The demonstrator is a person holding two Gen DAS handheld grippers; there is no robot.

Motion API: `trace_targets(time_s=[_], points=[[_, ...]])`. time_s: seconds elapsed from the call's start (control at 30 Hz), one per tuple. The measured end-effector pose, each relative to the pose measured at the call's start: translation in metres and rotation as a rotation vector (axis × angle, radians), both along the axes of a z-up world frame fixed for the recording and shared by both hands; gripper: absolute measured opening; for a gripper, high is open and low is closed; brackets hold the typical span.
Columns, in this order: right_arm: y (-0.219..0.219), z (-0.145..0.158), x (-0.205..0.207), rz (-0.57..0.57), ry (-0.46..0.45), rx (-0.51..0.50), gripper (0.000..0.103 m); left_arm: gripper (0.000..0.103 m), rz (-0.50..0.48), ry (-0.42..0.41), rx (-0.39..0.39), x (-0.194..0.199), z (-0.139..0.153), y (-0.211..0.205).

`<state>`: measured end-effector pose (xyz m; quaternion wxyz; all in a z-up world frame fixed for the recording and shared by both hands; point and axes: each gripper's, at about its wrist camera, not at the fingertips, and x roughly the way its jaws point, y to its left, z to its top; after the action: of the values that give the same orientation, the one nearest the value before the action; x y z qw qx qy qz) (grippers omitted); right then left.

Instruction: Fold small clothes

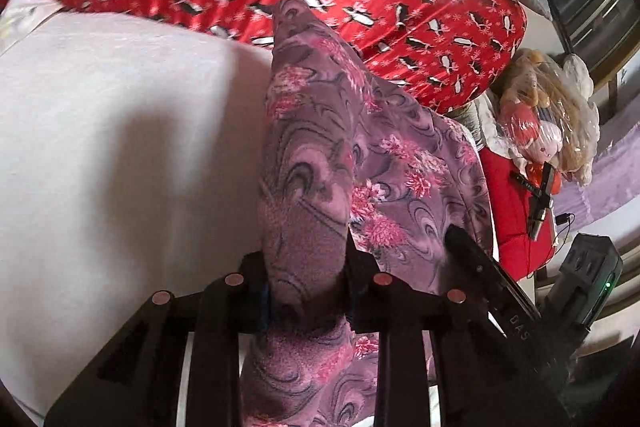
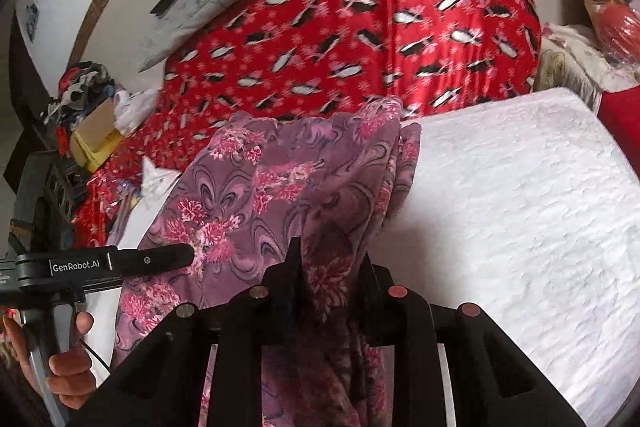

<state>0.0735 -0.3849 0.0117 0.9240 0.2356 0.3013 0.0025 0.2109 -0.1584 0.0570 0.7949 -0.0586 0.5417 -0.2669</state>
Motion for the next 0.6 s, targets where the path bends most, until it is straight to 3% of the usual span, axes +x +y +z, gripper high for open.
trace_targets(time_s=[0.47, 0.6], points=[[0.092, -0.034, -0.027, 0.120, 0.093, 0.020, 0.024, 0.027, 0.126, 0.109, -0.007, -0.055, -0.061, 0.107], [0.096, -0.057, -0.029, 0.091, 0.151, 0.032, 0.027, 0.046, 0.131, 0.137, 0.032, -0.057, -0.081, 0.118]])
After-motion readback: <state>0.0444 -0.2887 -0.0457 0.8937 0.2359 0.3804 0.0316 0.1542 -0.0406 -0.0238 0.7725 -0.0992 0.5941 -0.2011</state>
